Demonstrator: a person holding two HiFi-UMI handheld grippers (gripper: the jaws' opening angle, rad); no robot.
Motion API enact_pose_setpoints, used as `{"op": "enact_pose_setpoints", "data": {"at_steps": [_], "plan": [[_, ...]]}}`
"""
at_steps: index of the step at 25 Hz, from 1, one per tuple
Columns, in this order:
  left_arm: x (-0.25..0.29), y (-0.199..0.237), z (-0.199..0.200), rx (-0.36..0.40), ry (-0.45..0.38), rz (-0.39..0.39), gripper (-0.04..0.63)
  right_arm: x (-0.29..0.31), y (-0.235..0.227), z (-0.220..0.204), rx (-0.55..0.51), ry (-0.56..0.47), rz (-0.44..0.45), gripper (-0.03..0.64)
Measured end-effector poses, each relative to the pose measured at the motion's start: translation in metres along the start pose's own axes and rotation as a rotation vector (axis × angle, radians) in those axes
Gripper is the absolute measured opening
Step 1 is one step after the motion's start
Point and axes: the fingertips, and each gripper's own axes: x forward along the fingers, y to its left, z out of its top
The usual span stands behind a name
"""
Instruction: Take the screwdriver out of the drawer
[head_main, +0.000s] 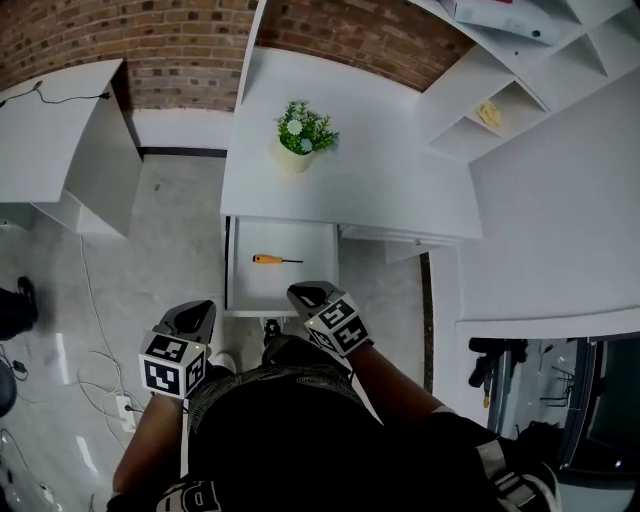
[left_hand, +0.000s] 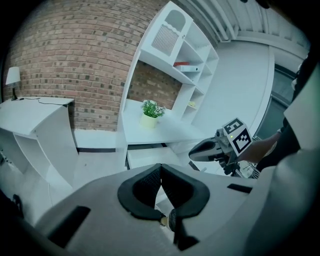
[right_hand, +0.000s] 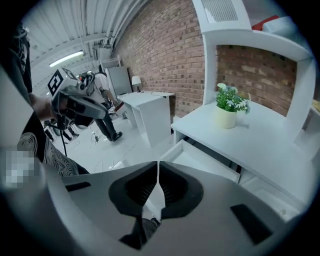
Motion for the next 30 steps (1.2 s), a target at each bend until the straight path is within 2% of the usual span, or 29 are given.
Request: {"op": "enact_pose_setpoints", "data": {"at_steps": [5,9,15,19,25,30], "plan": [[0.031,0.005,-0.009,-0.010,0.067,0.020,0.017,0.029,-0.020,-0.019,-0.046,0.053,0.034,0.006],[0.050,0.019,-0.018,-0.049,0.111,0.060,0.017,0.060,-0.037,-0.043,-0.047,0.115,0.067,0.006],[0.075,0.021,-0.028,-0.052,0.176,0.076,0.017,0.105,-0.066,-0.069,-0.084,0.197,0.094,0.008],[0.088,0.024,-0.033,-0.075,0.198,0.087,0.017,0.133,-0.082,-0.082,-0.155,0.262,0.112,0.012],[0.096,0.032,-0.039,-0.054,0.218,0.109,0.017,0.172,-0.100,-0.105,-0.239,0.342,0.140,0.034],[0.102,0.041,-0.052,-0.090,0.247,0.127,0.017,0.199,-0.108,-0.120,-0.355,0.401,0.145,0.067]]}}
